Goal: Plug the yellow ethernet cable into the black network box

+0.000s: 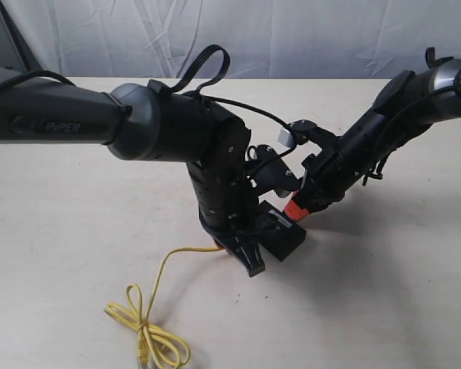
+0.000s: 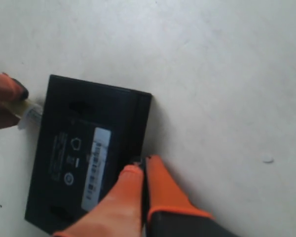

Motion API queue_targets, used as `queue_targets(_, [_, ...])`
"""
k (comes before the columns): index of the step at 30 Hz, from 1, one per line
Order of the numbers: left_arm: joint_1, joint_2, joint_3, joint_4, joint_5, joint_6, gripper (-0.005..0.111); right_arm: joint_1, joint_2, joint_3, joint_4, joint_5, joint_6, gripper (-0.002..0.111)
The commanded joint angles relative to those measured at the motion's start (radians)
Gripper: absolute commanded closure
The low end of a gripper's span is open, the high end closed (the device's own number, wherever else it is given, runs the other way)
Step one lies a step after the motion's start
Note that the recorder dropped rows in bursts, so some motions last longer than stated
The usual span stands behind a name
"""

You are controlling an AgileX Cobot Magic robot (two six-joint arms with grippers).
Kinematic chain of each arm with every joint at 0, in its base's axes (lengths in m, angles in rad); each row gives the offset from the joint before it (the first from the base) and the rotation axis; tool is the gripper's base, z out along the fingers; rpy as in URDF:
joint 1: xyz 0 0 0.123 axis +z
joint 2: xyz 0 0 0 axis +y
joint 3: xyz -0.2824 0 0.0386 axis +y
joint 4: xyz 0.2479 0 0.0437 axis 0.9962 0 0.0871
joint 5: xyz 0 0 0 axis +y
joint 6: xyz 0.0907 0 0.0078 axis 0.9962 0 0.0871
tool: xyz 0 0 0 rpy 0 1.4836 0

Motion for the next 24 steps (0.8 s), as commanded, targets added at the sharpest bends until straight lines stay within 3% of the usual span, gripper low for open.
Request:
queue_targets(1, [-0.001,-0.001,-0.005,0.031,-0.011,-0.030,0.107,0.003,0.012,0.008,0.002,-0.036,0.016,0.109])
queue_targets(24, [-0.001,-0.001,-0.005,-0.038,-0.107,-0.056,0.107,0.003,0.012,0.008,0.031,-0.009,0.058,0.109])
